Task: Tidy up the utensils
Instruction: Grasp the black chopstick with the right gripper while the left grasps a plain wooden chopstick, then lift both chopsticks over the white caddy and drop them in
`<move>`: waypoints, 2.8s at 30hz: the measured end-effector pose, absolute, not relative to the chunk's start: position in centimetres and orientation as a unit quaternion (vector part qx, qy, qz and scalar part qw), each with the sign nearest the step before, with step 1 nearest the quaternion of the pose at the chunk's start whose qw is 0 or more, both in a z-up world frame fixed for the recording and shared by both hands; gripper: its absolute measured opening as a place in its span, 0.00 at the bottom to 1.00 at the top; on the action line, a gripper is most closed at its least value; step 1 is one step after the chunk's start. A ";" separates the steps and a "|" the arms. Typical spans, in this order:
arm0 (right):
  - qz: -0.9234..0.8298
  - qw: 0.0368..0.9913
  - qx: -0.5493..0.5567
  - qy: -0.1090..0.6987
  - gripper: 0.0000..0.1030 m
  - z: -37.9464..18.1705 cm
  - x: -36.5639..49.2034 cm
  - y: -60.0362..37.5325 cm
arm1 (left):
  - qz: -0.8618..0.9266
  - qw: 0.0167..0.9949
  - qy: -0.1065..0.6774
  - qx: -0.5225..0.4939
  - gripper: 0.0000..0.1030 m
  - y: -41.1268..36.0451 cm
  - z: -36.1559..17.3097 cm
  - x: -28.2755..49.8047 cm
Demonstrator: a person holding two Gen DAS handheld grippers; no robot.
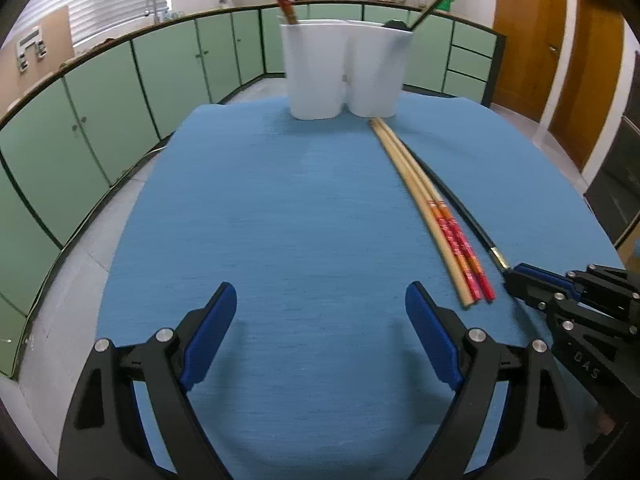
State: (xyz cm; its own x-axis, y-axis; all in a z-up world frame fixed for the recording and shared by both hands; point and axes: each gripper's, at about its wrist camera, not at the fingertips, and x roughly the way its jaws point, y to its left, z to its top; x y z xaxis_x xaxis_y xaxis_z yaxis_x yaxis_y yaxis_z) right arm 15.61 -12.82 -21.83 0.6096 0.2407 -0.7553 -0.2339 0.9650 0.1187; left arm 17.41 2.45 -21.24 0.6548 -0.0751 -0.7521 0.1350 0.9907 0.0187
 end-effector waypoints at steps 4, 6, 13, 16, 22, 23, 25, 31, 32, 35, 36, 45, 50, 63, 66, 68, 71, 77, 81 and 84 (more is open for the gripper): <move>0.120 0.899 0.007 0.421 0.06 -21.7 15.5 -14.0 | -0.081 0.906 0.414 0.033 0.81 0.9 -21.3 17.2; 0.113 0.900 0.010 0.420 0.06 -21.7 15.5 -14.8 | -0.091 0.905 0.414 0.034 0.81 0.1 -21.3 17.1; 0.096 0.902 0.020 0.420 0.06 -21.8 15.3 -17.1 | -0.098 0.898 0.426 0.051 0.81 -2.2 -22.3 17.6; 0.096 0.903 0.021 0.419 0.06 -21.9 15.3 -17.2 | -0.092 0.893 0.437 0.057 0.81 -2.8 -22.8 17.9; 0.099 0.902 0.026 0.418 0.06 -22.0 15.4 -17.3 | -0.074 0.893 0.442 0.050 0.82 -2.4 -23.2 18.5; 0.100 0.902 0.026 0.418 0.06 -22.0 15.3 -17.3 | -0.067 0.893 0.442 0.049 0.82 -2.1 -23.2 18.5; 0.103 0.902 0.026 0.418 0.06 -22.0 15.4 -17.3 | -0.058 0.893 0.443 0.045 0.81 -1.7 -23.2 18.5; 0.121 0.900 0.034 0.417 0.13 -22.0 15.0 -17.7 | -0.051 0.895 0.441 0.032 0.71 -0.6 -23.0 18.2; 0.126 0.900 0.036 0.416 0.18 -22.0 14.8 -17.7 | -0.053 0.895 0.441 0.033 0.69 -0.8 -23.0 18.3; 0.137 0.898 0.036 0.416 0.25 -22.0 14.3 -17.9 | -0.058 0.895 0.440 0.032 0.68 -1.0 -22.9 18.2; 0.138 0.898 0.035 0.416 0.25 -22.0 14.2 -17.9 | -0.059 0.896 0.439 0.032 0.68 -1.1 -23.0 18.2; 0.135 0.898 0.030 0.417 0.22 -22.0 14.8 -17.5 | -0.074 0.897 0.435 0.031 0.54 -1.6 -23.0 18.3; 0.129 0.898 0.033 0.420 0.07 -22.2 15.3 -17.6 | -0.085 0.897 0.431 0.034 0.29 -2.4 -23.0 18.3; 0.127 0.909 0.020 0.396 0.06 -19.8 14.5 -17.9 | -0.101 0.901 0.421 0.034 0.06 -1.6 -20.5 17.5; 0.125 0.917 0.016 0.378 0.06 -17.9 14.3 -18.4 | -0.104 0.910 0.400 0.040 0.06 -1.1 -18.3 16.7; 0.125 0.922 0.016 0.366 0.06 -16.8 14.3 -18.7 | -0.105 0.918 0.381 0.043 0.06 -0.9 -16.3 16.2; 0.125 0.929 0.017 0.347 0.06 -14.8 14.2 -19.1 | -0.108 0.928 0.355 0.040 0.06 -0.6 -13.6 15.7; 0.132 0.940 0.018 0.315 0.06 -10.9 14.5 -19.7 | -0.115 0.943 0.309 0.042 0.06 -0.9 -9.1 14.9; 0.142 0.944 0.020 0.297 0.06 -8.2 14.9 -19.9 | -0.122 0.951 0.281 0.044 0.06 -1.0 -6.4 15.0; 0.153 0.944 0.020 0.291 0.06 -6.1 15.6 -20.0 | -0.126 0.955 0.265 0.044 0.06 -1.1 -4.9 15.2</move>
